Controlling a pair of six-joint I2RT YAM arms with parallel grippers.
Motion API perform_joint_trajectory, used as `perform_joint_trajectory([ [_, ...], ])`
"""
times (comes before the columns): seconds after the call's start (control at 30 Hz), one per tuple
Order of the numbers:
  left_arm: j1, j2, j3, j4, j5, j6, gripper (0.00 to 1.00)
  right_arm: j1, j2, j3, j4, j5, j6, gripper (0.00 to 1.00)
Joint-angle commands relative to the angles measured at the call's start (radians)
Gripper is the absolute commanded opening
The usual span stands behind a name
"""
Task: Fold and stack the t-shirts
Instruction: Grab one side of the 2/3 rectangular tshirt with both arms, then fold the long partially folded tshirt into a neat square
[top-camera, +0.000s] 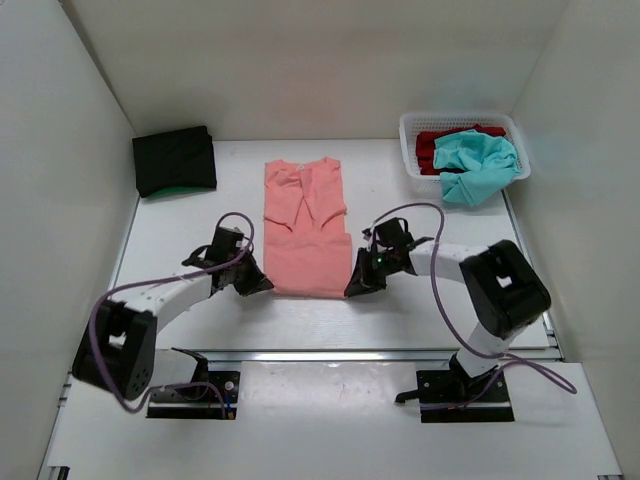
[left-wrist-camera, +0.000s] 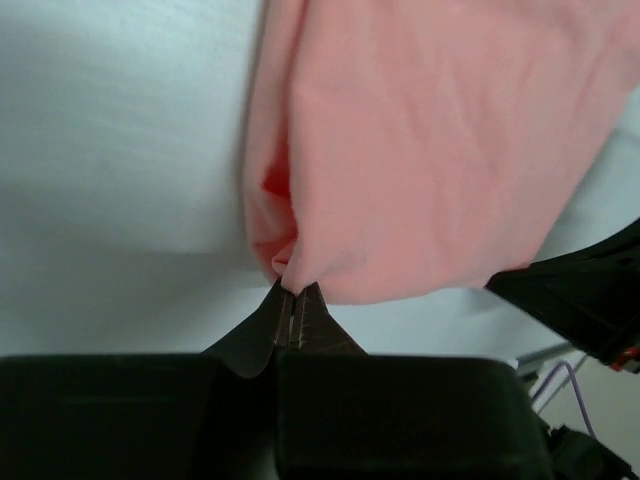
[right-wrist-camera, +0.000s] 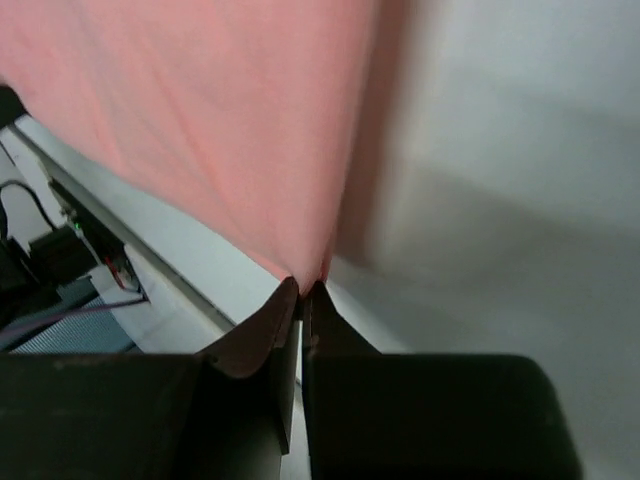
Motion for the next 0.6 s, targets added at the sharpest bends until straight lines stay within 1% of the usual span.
perform_joint_trajectory([
  [0.0,0.001,-0.166,-0.029,-0.12,0.037,0.027,0.0,0.044,-0.167,-0.108,-0.04,-0.002,0.061,0.0],
  [0.07,0.004,-0.24,-0.066,-0.172,0.052,0.027,0.0,0.057,-0.243,-0.157,-0.052,-0.029,0.072,0.0],
  [0.13,0.024,-0.364,-0.091,-0.275,0.07,0.027,0.0,0.084,-0.316,-0.206,-0.079,-0.036,0.084,0.0],
  [0.17,0.03,-0.43,-0.102,-0.33,0.073,0.019,0.0,0.097,-0.361,-0.214,-0.102,-0.044,0.087,0.0],
  [0.2,0.034,-0.463,-0.103,-0.361,0.076,0.019,0.0,0.107,-0.398,-0.226,-0.119,-0.045,0.089,0.0],
  [0.27,0.03,-0.588,-0.108,-0.482,0.092,0.008,0.0,0.116,-0.447,-0.225,-0.182,-0.065,0.095,0.0],
  [0.37,0.015,-0.705,-0.119,-0.55,0.154,-0.047,0.0,0.125,-0.516,-0.225,-0.265,-0.078,0.09,0.0],
  [0.47,-0.019,-0.744,-0.088,-0.591,0.205,-0.093,0.0,0.113,-0.576,-0.194,-0.326,-0.098,0.102,0.0],
  [0.57,-0.007,-0.698,-0.025,-0.61,0.227,-0.062,0.0,0.087,-0.59,-0.144,-0.361,-0.125,0.096,0.0],
])
